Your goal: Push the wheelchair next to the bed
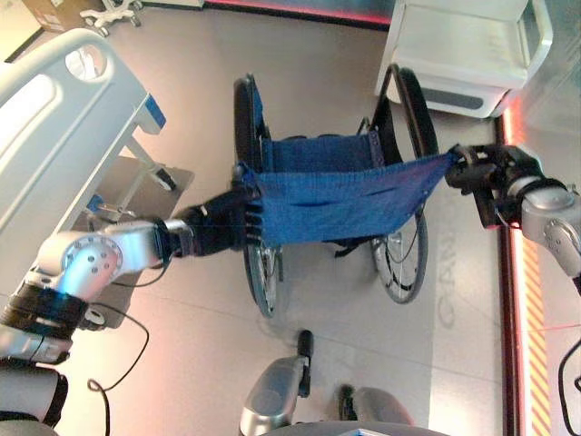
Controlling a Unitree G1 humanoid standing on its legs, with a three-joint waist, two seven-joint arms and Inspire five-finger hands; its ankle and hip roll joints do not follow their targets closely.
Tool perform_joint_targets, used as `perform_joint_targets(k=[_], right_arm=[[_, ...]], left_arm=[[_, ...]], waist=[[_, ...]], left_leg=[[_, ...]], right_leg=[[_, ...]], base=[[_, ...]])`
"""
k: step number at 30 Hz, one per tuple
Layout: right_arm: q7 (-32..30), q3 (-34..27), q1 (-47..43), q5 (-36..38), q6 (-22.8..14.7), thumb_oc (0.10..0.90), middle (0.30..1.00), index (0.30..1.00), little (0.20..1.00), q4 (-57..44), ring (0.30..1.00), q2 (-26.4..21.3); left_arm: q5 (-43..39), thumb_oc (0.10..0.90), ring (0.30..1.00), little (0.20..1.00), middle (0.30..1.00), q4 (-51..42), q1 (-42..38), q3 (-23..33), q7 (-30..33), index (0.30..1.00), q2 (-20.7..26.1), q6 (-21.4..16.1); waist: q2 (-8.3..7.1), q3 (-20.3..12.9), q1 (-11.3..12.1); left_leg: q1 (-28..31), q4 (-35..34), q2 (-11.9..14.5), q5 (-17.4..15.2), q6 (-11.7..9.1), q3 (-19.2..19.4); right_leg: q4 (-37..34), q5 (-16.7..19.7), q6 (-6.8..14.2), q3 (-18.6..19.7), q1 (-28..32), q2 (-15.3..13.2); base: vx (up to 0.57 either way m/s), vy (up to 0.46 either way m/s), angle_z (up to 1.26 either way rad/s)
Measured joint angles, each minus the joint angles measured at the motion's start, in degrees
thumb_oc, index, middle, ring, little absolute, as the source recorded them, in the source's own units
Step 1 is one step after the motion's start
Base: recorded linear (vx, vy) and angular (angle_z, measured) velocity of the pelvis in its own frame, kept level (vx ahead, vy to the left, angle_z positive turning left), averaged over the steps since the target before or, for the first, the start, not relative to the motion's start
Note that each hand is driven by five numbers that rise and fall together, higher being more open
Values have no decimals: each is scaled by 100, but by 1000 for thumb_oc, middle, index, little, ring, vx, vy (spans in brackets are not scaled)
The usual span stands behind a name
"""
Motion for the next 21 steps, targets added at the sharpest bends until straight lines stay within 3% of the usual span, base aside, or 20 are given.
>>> perform_joint_targets(k=[1,2,3,4,6,7,8,9,10,11,12,14,15,16,17,18,21], right_arm=[[2,173,-409,16,-73,400,300,300,300,290,300,-2],[0,252,-650,16,-115,400,300,300,300,391,300,-12],[8,320,-1178,27,-177,400,300,300,300,464,300,-51],[-16,236,-1427,1,-299,400,300,300,300,442,300,-158],[-23,164,-1452,13,-312,400,300,300,300,409,300,-363],[-23,197,-1443,42,-310,400,300,300,300,412,300,-396],[-23,232,-1433,102,-309,400,300,300,300,417,300,-404],[-22,237,-1379,227,-306,400,300,300,300,445,300,-420],[-15,259,-1338,238,-296,400,300,300,300,442,300,-420],[-15,347,-1271,283,-294,400,300,300,300,413,300,-419],[-15,349,-1217,285,-292,400,300,300,300,352,300,-433],[-16,362,-1199,285,-292,400,300,300,300,303,300,-434],[-30,362,-1102,278,-293,400,300,300,300,185,300,-422],[-62,353,-995,277,-291,400,300,300,300,96,300,-416],[-153,274,-797,248,-274,400,300,300,300,25,300,-258],[-239,248,-622,221,-236,400,300,300,300,-73,300,-209],[-252,130,-497,217,-213,400,300,300,300,-109,300,-181]], left_arm=[[-17,400,300,300,300,165,-328,-191,54,300,-67,-199],[-33,400,300,300,300,209,-473,-251,103,300,-3,-313],[-179,400,300,300,300,252,-899,-369,177,300,269,-481],[-345,400,300,300,300,315,-1209,-332,230,300,259,-545],[-422,400,300,300,300,412,-1478,-375,369,300,88,-572],[-453,400,300,300,300,412,-1522,-380,426,300,129,-560],[-453,400,300,300,300,414,-1525,-380,421,300,163,-558],[-504,400,300,300,300,372,-1494,-382,397,300,185,-555],[-547,400,300,300,300,365,-1452,-381,368,300,186,-547],[-570,400,300,300,300,358,-1320,-381,307,300,186,-555],[-571,400,300,300,300,327,-1208,-358,317,300,194,-559],[-572,400,300,300,300,323,-1135,-357,357,300,184,-556],[-571,400,300,300,300,315,-1013,-306,415,300,189,-516],[-584,400,300,300,300,272,-888,-219,401,300,216,-513],[-573,400,300,300,300,263,-530,46,361,300,71,-551],[-560,400,300,300,300,210,-455,82,351,300,66,-508],[-548,400,300,300,300,170,-436,90,216,300,103,-440]], waist=[[134,194,-100],[124,171,-126],[-140,361,-397],[-84,629,-545],[-96,805,-592],[-82,807,-592],[-91,807,-596],[-113,812,-611],[-160,822,-603],[-214,811,-614],[-229,816,-641],[-266,836,-670],[-237,819,-668],[-360,801,-627],[-274,827,-529],[-347,810,-392],[-331,813,-335]], left_leg=[[-74,-8,70,-11,-47,-184],[-147,-87,74,-147,-200,-210],[-658,1063,-253,-829,311,81],[-740,2029,-266,-1812,366,97],[-594,1730,-396,-1676,277,-33],[-516,1442,-286,-1560,135,-171],[-497,1382,-225,-1503,74,-223],[-460,1623,-76,-1572,-13,-229],[-493,2194,-46,-1817,-128,-206],[-700,3365,-41,-1834,-351,-234],[-811,3573,-119,-1388,-681,-254],[-759,3501,-229,-975,-649,-297],[-754,3552,-288,-867,-591,-495],[-762,3703,-363,-842,-628,-543],[-756,3863,-287,-1017,-595,-715],[-563,3279,-212,-1115,-478,-738],[-408,1670,-39,-1099,-493,-482]], right_leg=[[897,32,197,-25,-642,2],[1102,-83,105,-37,-963,-89],[1024,-209,120,-46,-1484,-743],[1622,-320,171,-370,-1595,-988],[1898,-348,247,-116,-1780,-983],[1340,-336,169,-95,-1695,-716],[1008,-296,146,-92,-1599,-632],[702,134,-51,-401,-1356,-620],[753,77,-134,-482,-1277,-656],[773,-6,-242,-494,-1130,-667],[822,7,-270,-549,-1052,-644],[1285,356,-89,-558,-1285,-804],[1025,412,-285,-483,-1337,-694],[233,429,-248,-365,-1036,-627],[-53,529,-321,-310,-706,-385],[-295,591,-405,-306,-531,-323],[-644,658,-467,-384,-250,-154]], base=[[247,-279,53],[385,-330,68],[376,-315,82],[483,-390,102],[523,-332,58],[469,-237,25],[427,-235,37],[415,-235,36],[538,-292,35],[454,-216,17],[437,-190,14],[478,-142,11],[668,-147,13],[645,-119,2],[537,-80,-30],[405,-58,-31],[539,-26,-1]])
